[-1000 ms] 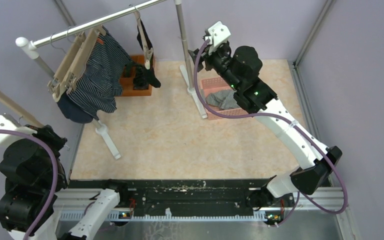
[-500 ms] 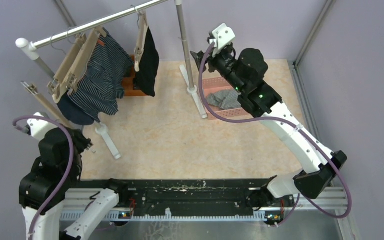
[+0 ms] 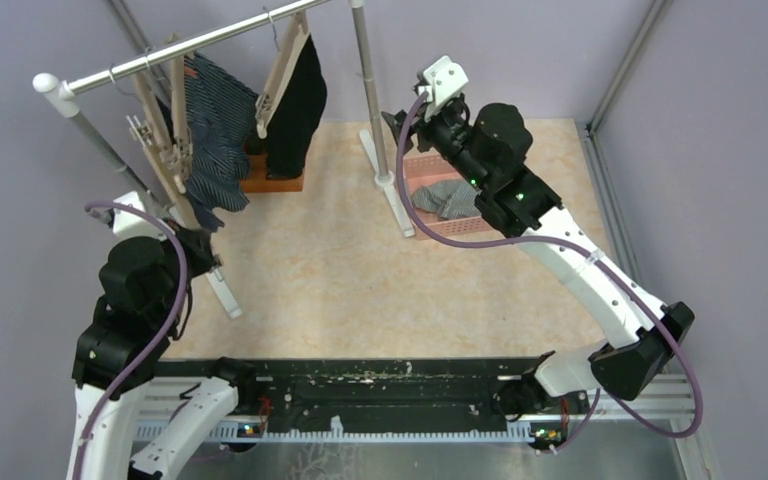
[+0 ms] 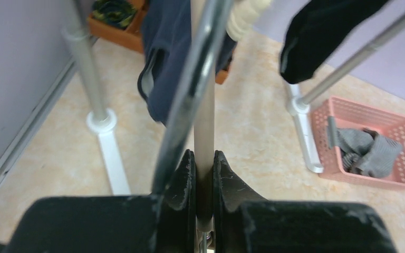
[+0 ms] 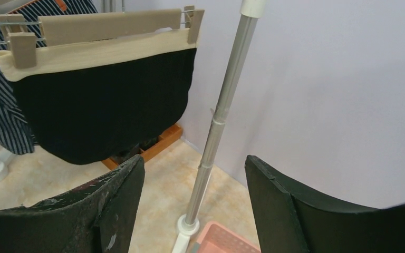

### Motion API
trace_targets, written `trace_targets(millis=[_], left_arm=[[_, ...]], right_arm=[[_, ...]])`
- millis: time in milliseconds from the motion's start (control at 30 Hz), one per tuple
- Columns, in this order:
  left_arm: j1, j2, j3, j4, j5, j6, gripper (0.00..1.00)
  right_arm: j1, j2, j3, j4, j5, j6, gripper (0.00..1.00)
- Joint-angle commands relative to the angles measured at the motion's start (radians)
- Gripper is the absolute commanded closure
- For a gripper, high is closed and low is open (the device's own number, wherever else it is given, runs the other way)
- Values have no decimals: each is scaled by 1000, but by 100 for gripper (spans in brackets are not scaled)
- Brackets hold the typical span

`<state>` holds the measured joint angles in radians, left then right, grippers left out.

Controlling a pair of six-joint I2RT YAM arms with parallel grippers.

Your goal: Remove the underwear clipped to the hanger

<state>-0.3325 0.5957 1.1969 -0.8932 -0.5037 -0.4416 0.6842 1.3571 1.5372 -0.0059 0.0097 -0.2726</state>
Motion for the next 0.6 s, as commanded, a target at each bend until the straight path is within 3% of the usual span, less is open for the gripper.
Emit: trace_targets(millis=[0, 167, 433, 567], left_arm=[[-7, 41, -15, 222, 186, 144, 100], [-6, 106, -17, 309, 273, 180, 100], [-5, 235, 58, 376, 274, 170, 100], [-5, 169, 6, 413, 209, 141, 100]], right_arm=[[-13, -29, 7, 62, -49, 36, 30], [-24, -40, -6, 72, -68, 55, 30], [-24, -77, -37, 54, -11, 31, 30], [-24, -85, -63, 55, 4, 25, 29]])
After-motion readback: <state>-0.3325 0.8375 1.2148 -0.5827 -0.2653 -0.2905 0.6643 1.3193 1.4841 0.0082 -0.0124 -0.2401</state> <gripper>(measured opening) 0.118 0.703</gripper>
